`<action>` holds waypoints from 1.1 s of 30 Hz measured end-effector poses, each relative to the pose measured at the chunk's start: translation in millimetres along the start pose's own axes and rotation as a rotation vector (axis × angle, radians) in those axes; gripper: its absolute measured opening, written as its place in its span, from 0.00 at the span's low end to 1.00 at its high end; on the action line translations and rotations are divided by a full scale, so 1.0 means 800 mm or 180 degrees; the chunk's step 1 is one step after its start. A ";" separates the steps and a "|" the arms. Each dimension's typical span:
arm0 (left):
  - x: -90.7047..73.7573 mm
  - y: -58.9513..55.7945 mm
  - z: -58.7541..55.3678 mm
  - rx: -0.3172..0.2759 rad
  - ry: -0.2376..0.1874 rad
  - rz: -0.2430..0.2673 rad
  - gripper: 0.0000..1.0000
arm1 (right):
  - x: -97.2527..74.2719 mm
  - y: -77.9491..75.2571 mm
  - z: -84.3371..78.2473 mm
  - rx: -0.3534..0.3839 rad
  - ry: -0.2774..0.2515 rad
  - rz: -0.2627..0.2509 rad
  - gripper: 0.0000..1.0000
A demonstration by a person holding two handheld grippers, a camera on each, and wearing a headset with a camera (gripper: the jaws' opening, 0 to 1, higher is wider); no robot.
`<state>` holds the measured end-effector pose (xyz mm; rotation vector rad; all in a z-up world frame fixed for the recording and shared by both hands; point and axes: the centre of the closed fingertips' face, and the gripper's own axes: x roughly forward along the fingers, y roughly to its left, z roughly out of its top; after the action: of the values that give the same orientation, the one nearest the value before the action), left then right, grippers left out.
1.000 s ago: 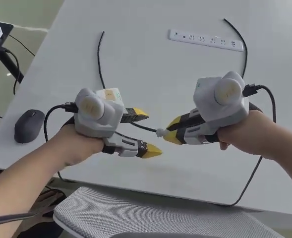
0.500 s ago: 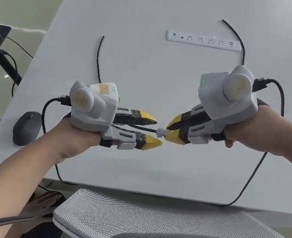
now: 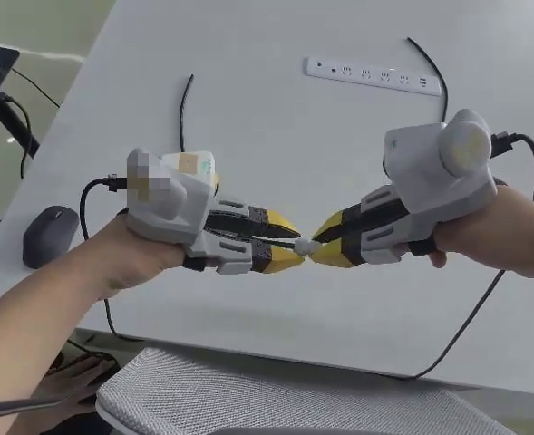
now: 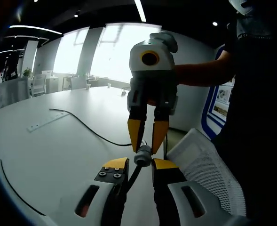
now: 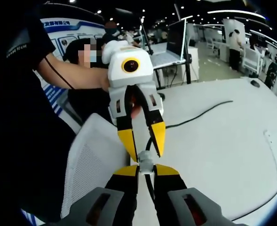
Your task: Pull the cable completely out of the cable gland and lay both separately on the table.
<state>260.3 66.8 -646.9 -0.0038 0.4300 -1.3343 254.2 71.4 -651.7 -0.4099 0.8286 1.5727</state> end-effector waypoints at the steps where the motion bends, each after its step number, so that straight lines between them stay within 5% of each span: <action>1: 0.000 0.000 0.002 0.0003 -0.0020 -0.0008 0.20 | 0.000 0.000 0.000 0.0007 -0.0007 0.0011 0.06; 18: 0.006 -0.011 0.012 0.0019 -0.0145 -0.0177 0.16 | -0.010 0.010 0.003 0.0100 -0.0122 0.0297 0.06; 33: 0.007 -0.016 0.003 0.0018 -0.0063 -0.0196 0.16 | -0.007 0.016 0.003 0.0094 -0.0079 0.0341 0.06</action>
<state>250.3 57.8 -643.5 -0.0256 0.4123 -1.3951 243.4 68.9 -643.0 -0.3288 0.8656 1.6591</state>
